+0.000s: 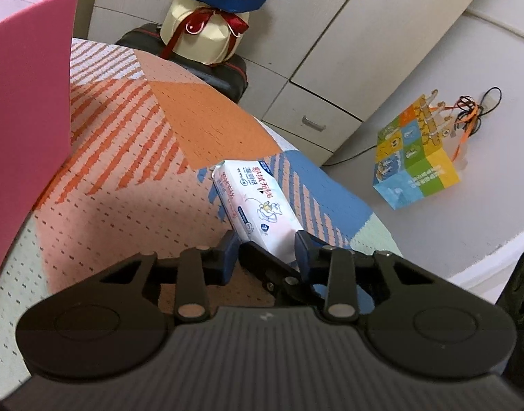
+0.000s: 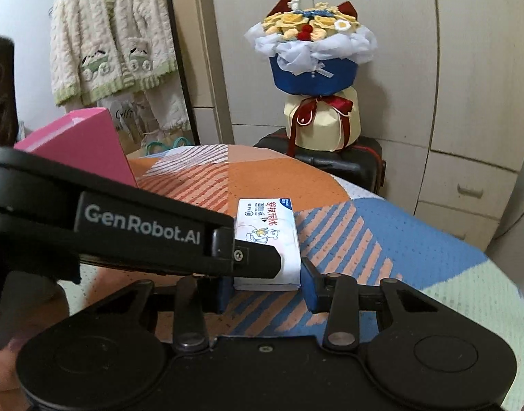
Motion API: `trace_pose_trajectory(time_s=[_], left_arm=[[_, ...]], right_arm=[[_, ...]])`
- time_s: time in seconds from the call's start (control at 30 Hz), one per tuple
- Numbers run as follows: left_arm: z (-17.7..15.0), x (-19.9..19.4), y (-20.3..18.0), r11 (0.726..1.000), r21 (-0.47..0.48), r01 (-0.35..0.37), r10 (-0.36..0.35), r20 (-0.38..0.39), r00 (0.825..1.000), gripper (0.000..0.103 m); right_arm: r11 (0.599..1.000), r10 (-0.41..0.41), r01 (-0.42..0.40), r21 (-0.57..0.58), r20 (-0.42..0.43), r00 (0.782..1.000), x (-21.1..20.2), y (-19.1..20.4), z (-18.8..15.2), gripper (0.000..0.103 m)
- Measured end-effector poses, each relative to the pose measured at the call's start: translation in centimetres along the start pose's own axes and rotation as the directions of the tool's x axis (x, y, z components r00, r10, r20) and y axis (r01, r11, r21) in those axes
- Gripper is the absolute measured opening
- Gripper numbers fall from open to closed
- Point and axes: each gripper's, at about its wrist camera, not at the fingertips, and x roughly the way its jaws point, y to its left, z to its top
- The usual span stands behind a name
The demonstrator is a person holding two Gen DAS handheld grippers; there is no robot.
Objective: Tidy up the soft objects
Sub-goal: 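Grip the wet-wipes pack between the left and right grippers, then lift the wipes pack with both grippers and carry it over the pink box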
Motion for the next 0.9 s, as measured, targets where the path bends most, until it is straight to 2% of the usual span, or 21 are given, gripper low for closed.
trace_pose_trajectory(time_s=[0.17,0.47,0.7,0.9], left_arm=[[-1.0,-1.0,-0.5,0.999,0.038,-0.008,0.009,-0.01,1.0,0.036],[-3.1,-4.1,-0.9,0.997,0.078,0.018,-0.014,-0.049,0.999,0.036],[-4.9,-7.4,-0.9,0.991,0.113,0.076,-0.067,-0.084,0.994,0.036],[-6.5,-9.9,-1.0,0.985,0.154,0.082,-0.063,-0.128,0.99,0.036]], right_arm=[[1.0,-0.003,0.004,0.022,-0.009,1.0,-1.0,0.8,-0.6,0.045],[0.996,-0.02,0.024,0.087,-0.05,0.999,-4.2,2.7,-1.9,0.045],[0.994,-0.075,0.079,0.071,-0.057,0.996,-7.5,5.6,-3.1,0.045],[0.99,-0.127,0.131,0.054,-0.082,0.989,-9.8,8.4,-4.0,0.045]])
